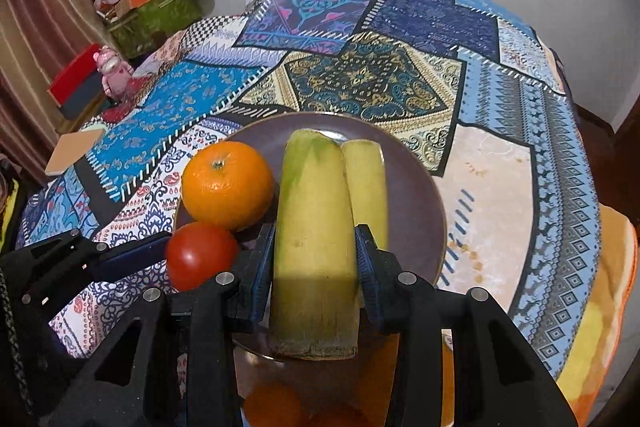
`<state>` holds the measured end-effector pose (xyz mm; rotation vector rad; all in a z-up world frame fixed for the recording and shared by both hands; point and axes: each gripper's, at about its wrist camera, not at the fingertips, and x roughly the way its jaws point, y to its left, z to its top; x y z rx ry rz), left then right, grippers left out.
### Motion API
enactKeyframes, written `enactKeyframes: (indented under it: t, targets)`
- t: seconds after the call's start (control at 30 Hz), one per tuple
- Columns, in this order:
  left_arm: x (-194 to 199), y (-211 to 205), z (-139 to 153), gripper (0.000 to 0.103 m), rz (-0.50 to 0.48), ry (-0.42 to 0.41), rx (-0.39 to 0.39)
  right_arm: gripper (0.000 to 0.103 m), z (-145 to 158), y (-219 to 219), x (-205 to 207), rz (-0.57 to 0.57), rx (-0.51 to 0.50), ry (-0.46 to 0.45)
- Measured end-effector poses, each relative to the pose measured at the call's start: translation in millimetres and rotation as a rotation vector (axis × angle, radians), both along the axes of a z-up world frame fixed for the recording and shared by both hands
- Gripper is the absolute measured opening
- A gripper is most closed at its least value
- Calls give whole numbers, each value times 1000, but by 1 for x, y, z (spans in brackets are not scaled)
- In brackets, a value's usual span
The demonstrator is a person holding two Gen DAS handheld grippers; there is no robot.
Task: Organize fruits
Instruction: 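Lower the cylinder beside the first with the right gripper while the left gripper sets the tomato on the plate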
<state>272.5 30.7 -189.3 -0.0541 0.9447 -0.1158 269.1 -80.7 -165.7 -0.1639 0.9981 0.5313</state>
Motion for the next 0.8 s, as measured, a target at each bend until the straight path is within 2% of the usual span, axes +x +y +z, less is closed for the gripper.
enactKeyframes:
  t: [0.13,0.37,0.57,0.8]
  targets:
    - [1,3,-4,51,6,6,-25,36,-3,3,1,5,-2,8]
    - [0,7,-3,53,18,6,-39,35,4,5,-2,14,-4,-13]
    - [-13,6,14,53,25,-41,13,35,28,-9,-15,10,2,-71]
    - [-32,4,42,53,25,-76,11,35,52,-42,-38,-16,28,-107]
